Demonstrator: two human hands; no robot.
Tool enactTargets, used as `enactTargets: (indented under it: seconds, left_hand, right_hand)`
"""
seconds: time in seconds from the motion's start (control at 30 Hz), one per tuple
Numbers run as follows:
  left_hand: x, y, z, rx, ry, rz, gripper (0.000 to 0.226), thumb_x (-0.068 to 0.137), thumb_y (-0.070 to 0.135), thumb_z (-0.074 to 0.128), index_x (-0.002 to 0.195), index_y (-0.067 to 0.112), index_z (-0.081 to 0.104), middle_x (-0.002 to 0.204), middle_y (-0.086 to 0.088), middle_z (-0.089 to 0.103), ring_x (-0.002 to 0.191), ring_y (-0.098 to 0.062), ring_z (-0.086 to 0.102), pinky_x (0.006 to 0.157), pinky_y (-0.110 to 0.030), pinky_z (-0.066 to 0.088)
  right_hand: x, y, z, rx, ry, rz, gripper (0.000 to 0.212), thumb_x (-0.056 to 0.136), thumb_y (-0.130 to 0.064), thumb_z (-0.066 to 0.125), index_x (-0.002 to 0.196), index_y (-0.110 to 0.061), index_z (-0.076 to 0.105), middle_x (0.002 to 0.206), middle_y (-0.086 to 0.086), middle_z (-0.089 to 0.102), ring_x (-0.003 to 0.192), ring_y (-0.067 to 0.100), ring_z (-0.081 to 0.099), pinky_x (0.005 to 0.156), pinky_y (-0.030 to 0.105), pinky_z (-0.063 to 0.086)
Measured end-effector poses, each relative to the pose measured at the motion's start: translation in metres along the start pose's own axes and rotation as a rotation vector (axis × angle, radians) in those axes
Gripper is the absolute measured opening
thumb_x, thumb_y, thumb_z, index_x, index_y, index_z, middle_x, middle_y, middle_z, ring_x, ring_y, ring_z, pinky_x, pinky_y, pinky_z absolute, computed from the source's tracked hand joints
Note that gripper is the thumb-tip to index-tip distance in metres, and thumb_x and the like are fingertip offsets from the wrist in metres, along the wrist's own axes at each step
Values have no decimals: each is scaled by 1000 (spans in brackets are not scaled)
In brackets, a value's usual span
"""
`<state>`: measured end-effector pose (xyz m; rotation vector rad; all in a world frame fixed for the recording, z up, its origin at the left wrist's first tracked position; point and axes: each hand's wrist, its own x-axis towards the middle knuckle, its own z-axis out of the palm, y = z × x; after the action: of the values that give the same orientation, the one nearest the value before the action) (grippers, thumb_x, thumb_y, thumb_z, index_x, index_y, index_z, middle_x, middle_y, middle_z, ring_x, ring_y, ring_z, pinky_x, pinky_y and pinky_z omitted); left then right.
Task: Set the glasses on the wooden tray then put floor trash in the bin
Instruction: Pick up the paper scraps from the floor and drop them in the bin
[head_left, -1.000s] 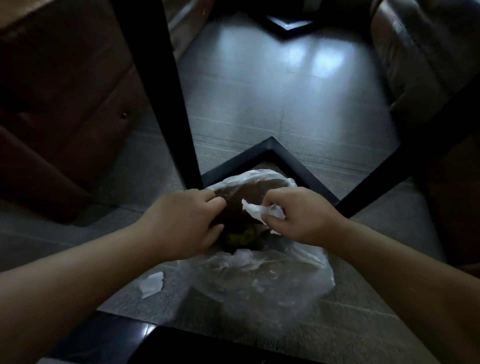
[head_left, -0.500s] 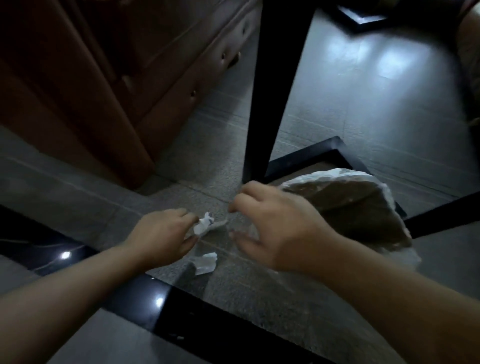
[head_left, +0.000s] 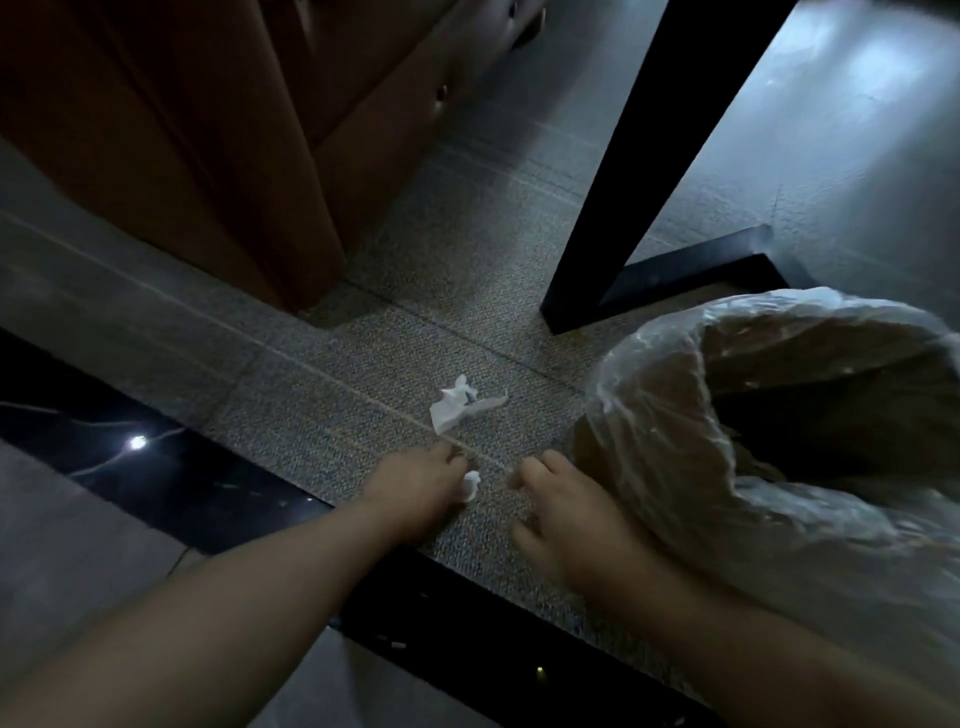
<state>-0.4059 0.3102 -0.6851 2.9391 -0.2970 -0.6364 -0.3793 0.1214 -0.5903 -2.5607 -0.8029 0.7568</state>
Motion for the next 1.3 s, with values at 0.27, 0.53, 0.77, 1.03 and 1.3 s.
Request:
enactTargets:
  seconds: [0.27, 0.53, 0.77, 1.03, 1.3]
  left_hand:
    - [-47, -17, -32, -151, 154, -132, 20, 88, 40, 45, 92, 21, 52, 88, -6, 68, 83, -30, 64, 59, -35, 41]
    - [-108, -45, -72, -261, 454, -231, 30, 86, 40, 52, 67, 25, 33, 56, 2, 51, 51, -25, 51, 44, -30, 31]
    - [-119, -41, -73, -290, 459, -300, 31, 84, 44, 49, 66, 25, 31, 52, 6, 36, 52, -25, 51, 45, -31, 32]
    - [-116, -35, -110, -353, 479, -343, 34, 87, 42, 52, 63, 24, 35, 49, 3, 43, 46, -21, 45, 43, -31, 31]
    - [-91, 8, -210, -291, 631, -164, 36, 87, 43, 52, 62, 21, 37, 47, 3, 42, 43, -18, 41, 41, -29, 29]
  right_hand:
    - [72, -9, 22, -29, 37, 188, 45, 86, -41, 56, 125, -24, 41, 126, 5, 44, 102, 28, 55, 70, 35, 43]
    - [141, -16, 38, -288, -66, 120, 56, 91, -27, 56, 137, -28, 23, 135, 22, 33, 93, 44, 56, 63, 46, 46]
    - [146, -14, 37, -301, -231, 57, 18, 92, -18, 55, 108, -15, 51, 109, 13, 51, 88, 35, 53, 75, 50, 50]
    - [82, -71, -9, -162, -112, -139, 16, 91, -18, 56, 80, -16, 45, 79, 3, 47, 81, 29, 55, 64, 33, 35]
    - [-28, -93, -145, -180, 206, -288, 10, 87, -13, 59, 94, -14, 51, 83, 0, 42, 72, 18, 40, 62, 33, 35]
